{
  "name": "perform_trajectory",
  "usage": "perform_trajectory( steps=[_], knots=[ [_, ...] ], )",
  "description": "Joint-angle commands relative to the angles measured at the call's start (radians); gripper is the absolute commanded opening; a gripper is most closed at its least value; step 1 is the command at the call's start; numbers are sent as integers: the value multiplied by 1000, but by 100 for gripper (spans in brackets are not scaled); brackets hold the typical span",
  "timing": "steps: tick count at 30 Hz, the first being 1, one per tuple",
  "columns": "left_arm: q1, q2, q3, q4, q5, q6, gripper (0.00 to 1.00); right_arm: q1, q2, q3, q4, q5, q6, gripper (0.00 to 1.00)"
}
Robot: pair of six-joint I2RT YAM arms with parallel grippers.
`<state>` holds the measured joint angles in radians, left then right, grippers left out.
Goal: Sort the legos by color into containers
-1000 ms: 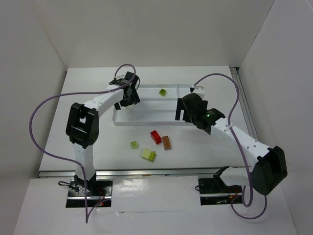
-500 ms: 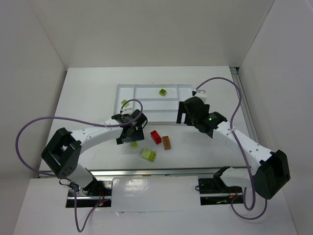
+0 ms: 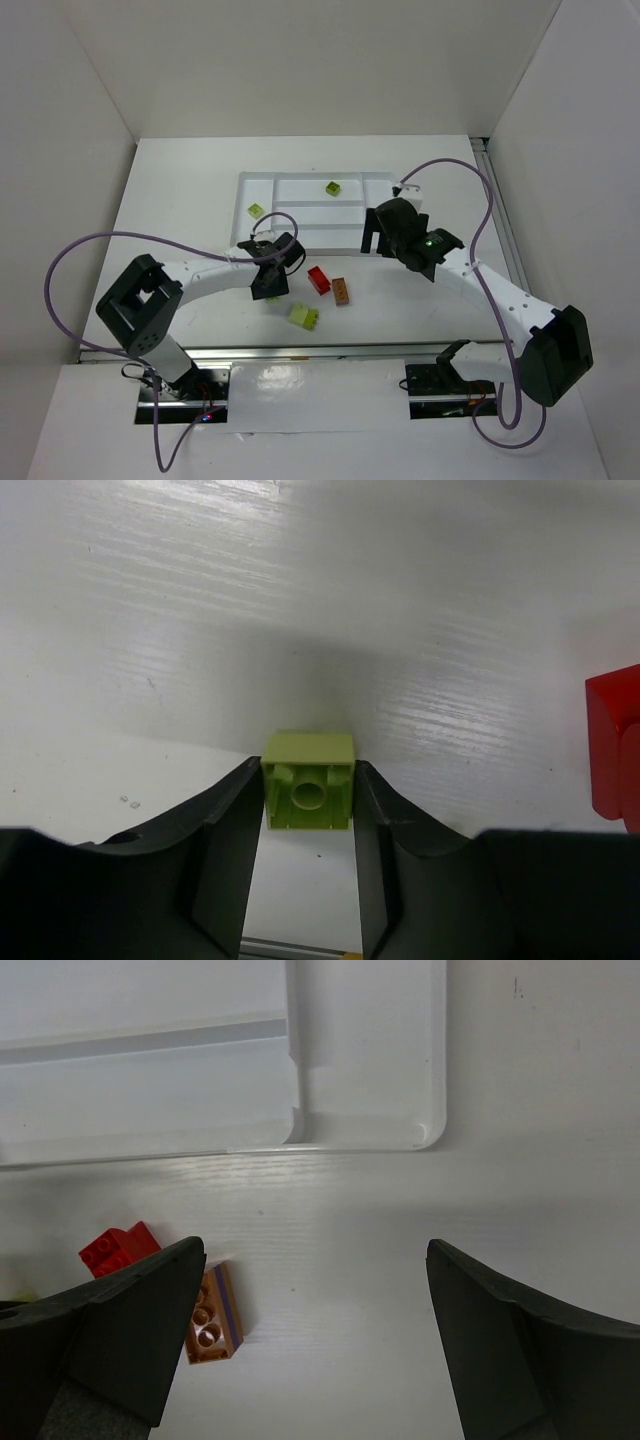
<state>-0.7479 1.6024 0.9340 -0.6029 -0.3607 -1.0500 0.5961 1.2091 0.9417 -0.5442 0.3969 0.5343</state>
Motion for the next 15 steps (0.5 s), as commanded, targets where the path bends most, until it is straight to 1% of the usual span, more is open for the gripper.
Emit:
perform_trajectory(
  steps=[1,2,4,6,7,8,10,11,12,13,14,15],
  knots=[
    [8,-4,20,5,5,4,50,7,3,9,-7,14,10,99],
    [9,-18,20,5,-4,19,48,7,3,9,-7,14,10,99],
    [36,-74,32,5,-4,44,36,7,3,19,-7,14,10,99],
    [79,-123,72,-20,-14,92,33,7,-6,19,-7,14,10,99],
    [94,-146,92,-20,-14,113,33,7,-6,19,-7,14,10,99],
    [134,-177,112,-20,-14,132,33,7,-6,19,-7,14,10,99],
    [180,-177,184,-20,-14,186,31,7,-6,19,3,2,10,99],
    [230,-165,236,-20,-14,214,29,7,-6,19,12,-10,10,99],
    [257,-147,262,-20,-14,225,29,7,-6,19,12,-10,10,99],
    [284,-124,288,-20,-14,237,28,7,3,9,12,-24,10,99],
    [336,-60,354,-20,2,249,28,7,3,9,23,-39,10,99],
    [353,-27,391,-31,-24,249,28,7,3,9,23,-49,10,99]
  ],
)
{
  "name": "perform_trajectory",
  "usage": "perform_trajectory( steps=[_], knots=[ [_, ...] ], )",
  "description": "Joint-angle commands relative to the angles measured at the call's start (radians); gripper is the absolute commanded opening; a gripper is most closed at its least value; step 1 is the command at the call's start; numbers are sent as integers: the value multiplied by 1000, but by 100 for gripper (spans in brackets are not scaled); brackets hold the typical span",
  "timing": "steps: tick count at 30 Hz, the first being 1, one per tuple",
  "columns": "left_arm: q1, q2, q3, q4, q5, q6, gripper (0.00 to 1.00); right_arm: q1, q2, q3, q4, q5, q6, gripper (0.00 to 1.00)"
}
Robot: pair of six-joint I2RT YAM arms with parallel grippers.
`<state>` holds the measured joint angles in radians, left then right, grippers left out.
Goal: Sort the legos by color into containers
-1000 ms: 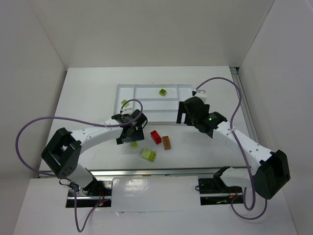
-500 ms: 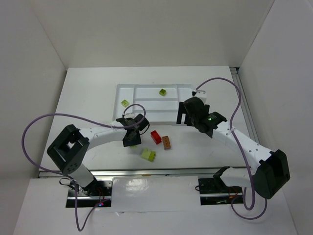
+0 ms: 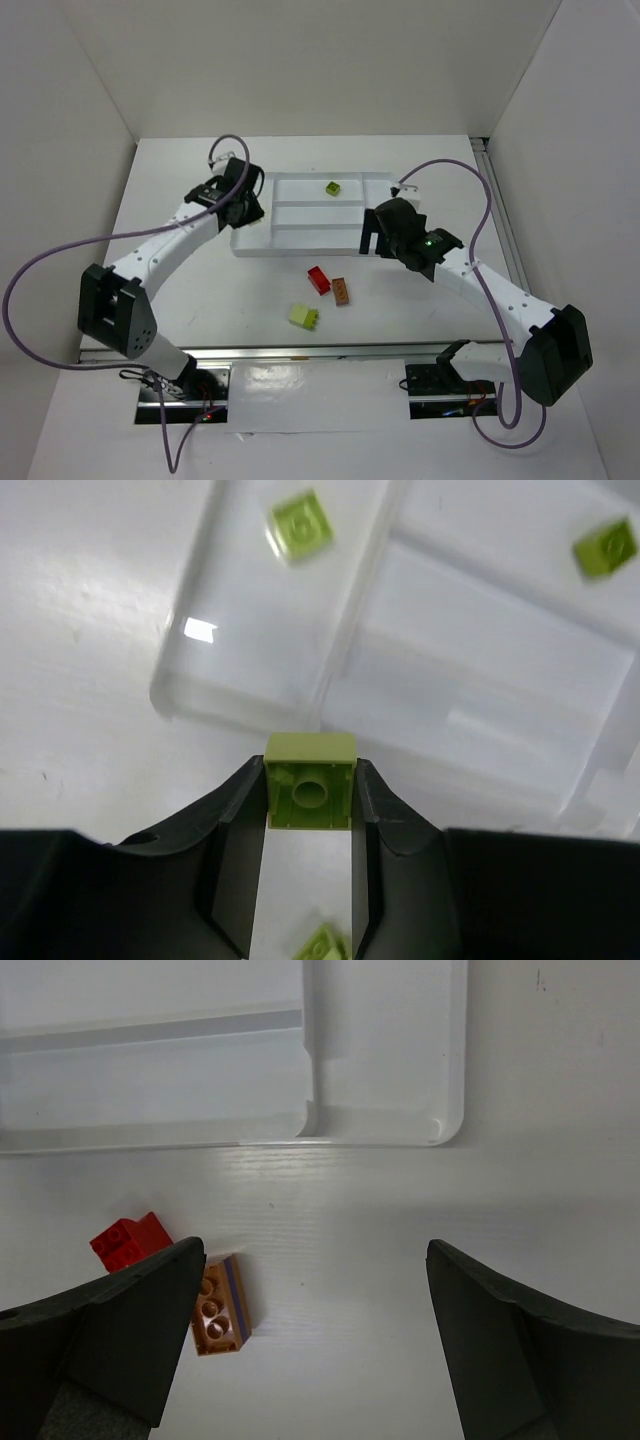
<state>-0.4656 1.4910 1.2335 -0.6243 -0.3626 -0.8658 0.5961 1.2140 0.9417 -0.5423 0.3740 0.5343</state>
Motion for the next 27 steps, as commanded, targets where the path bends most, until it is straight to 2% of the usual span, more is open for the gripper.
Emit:
perform_trajectory(
  steps=[1,8,10,11,12,13,16,21,24,27],
  knots=[
    [84,112,121,-18,-32,65,28,7,-2,9,21,-26,10,99],
    [157,363,351,17,68,117,29,48,-21,9,-19,-27,21,97],
    [157,437,389,17,80,117,33,98,-21,37,-30,-27,21,97],
    [168,457,405,17,80,117,39,120,-21,37,-30,-36,10,97],
    [168,475,443,17,80,117,64,140,-30,37,-21,-37,10,97],
    [180,491,461,-9,106,117,77,163,-30,37,-21,-50,0,97],
    [180,496,494,-26,106,117,94,241,10,26,24,-81,-13,97],
    [160,358,425,-26,83,126,95,401,168,46,77,-50,-43,97],
    [127,227,383,-26,94,136,94,432,258,74,90,-5,-53,94],
    [79,95,310,-26,113,160,94,432,297,100,51,63,10,92]
  ],
)
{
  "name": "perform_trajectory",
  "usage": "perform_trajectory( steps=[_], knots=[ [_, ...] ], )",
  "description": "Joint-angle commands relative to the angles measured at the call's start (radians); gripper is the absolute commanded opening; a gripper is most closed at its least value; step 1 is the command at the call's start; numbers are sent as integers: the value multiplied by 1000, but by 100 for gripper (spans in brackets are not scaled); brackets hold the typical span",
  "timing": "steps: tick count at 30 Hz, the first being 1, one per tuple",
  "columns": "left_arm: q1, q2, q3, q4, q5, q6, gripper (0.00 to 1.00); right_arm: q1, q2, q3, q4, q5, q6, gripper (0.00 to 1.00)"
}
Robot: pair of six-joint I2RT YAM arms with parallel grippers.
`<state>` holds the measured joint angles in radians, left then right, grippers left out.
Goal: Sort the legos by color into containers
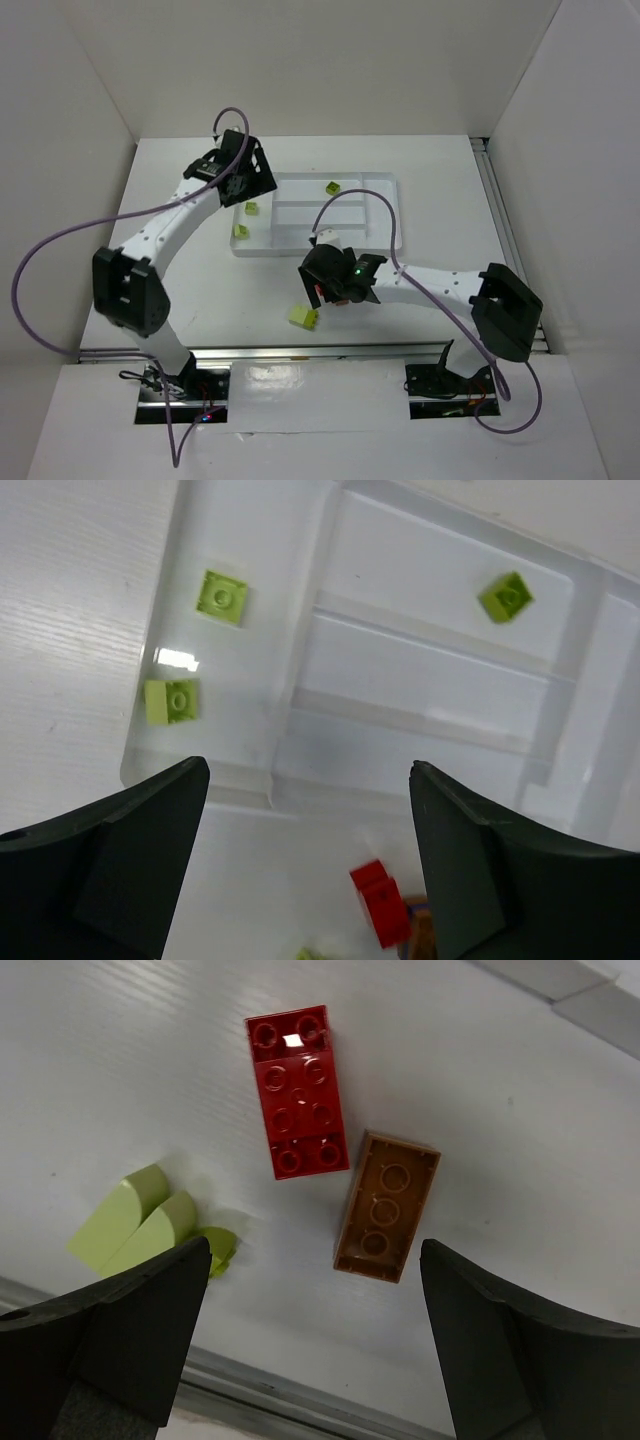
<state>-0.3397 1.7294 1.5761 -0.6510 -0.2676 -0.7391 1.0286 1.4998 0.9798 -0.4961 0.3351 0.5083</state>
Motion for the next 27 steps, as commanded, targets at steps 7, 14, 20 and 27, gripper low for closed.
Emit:
perform_trajectory(
  steps=[7,14,20,27],
  knots=[
    [-79,-353,-226,28,54,44,92,-44,-44,-49,19,94,95,91],
    [-88,-384,-252,28,64,44,91,-119,-18,-81,96,-8,41,85],
    [-97,-373,-243,28,84,53,90,-150,43,-81,146,-63,21,74],
    [-97,-364,-234,28,84,63,90,-150,105,-50,160,-84,-4,72]
  ],
)
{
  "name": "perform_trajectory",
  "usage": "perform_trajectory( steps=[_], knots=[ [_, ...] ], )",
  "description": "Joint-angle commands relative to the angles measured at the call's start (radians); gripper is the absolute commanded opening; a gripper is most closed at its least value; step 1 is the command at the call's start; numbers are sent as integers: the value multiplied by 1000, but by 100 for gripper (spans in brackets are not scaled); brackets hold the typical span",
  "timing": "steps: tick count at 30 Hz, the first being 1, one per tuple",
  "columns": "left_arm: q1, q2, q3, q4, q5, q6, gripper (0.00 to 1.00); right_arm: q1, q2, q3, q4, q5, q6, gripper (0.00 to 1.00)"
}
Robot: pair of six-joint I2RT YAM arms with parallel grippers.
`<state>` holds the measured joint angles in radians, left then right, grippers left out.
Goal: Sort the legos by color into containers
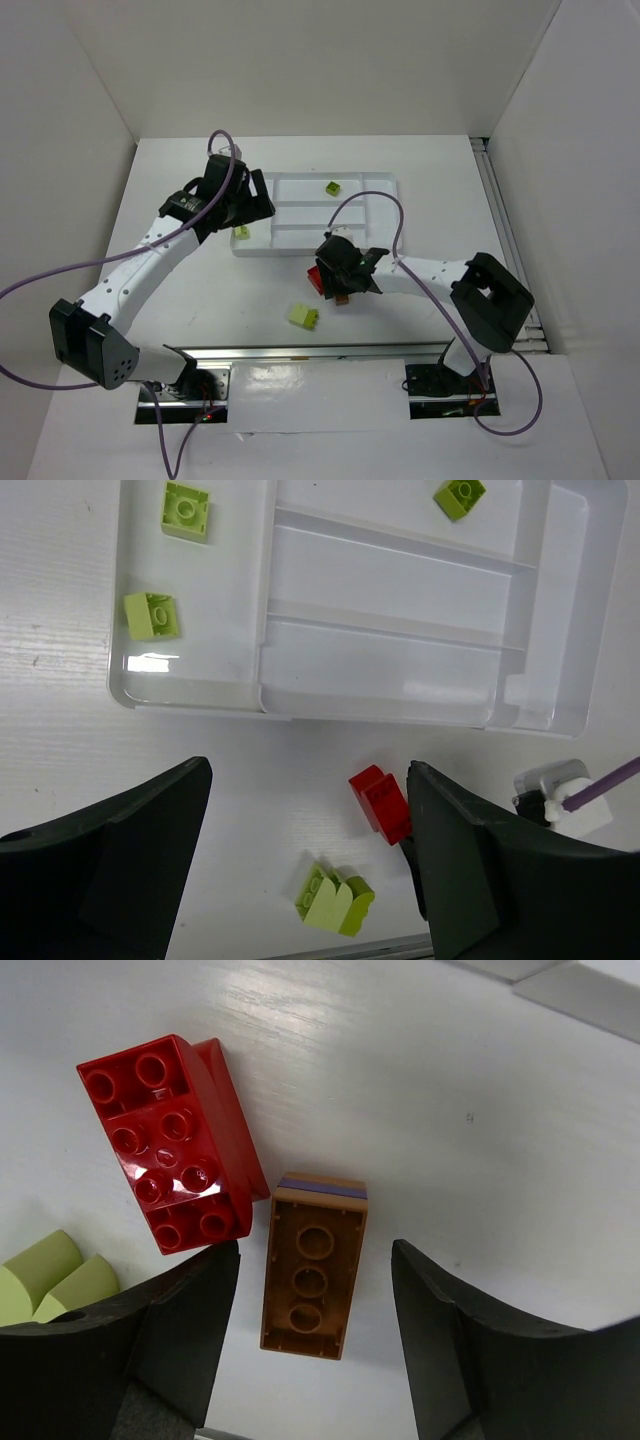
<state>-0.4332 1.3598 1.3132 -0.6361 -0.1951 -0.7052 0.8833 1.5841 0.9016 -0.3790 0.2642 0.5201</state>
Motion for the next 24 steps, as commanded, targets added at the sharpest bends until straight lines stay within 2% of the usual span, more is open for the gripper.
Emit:
perform_trajectory(
  steps=[1,4,8,10,12,14,16,17,20,21,24],
  knots=[
    [-4,5,29,13,20,29,90,-13,20,28,43,-13,-15,69],
    [-4,-4,20,13,20,29,90,-14,31,28,43,-13,-15,67],
    [-4,-14,20,13,11,29,90,-14,21,28,43,-13,6,44],
    [-4,-24,20,13,11,39,90,-14,-25,28,29,-2,6,40],
    [19,-2,20,26,129,87,90,-14,-79,28,14,-25,15,38],
    [79,24,20,35,300,134,90,-26,-200,49,3,-81,-6,36],
    [99,24,6,65,403,173,91,-52,-347,63,3,-172,-26,35],
    [99,15,-14,129,519,187,91,-64,-392,78,3,-201,-46,32],
    [123,-57,-110,281,748,214,94,-118,-509,111,-17,-330,-78,32],
    [123,-68,-130,377,896,214,94,-130,-524,135,-27,-362,-78,32],
    [123,-82,-170,505,1098,237,93,-142,-587,145,-38,-466,-91,32]
  ],
)
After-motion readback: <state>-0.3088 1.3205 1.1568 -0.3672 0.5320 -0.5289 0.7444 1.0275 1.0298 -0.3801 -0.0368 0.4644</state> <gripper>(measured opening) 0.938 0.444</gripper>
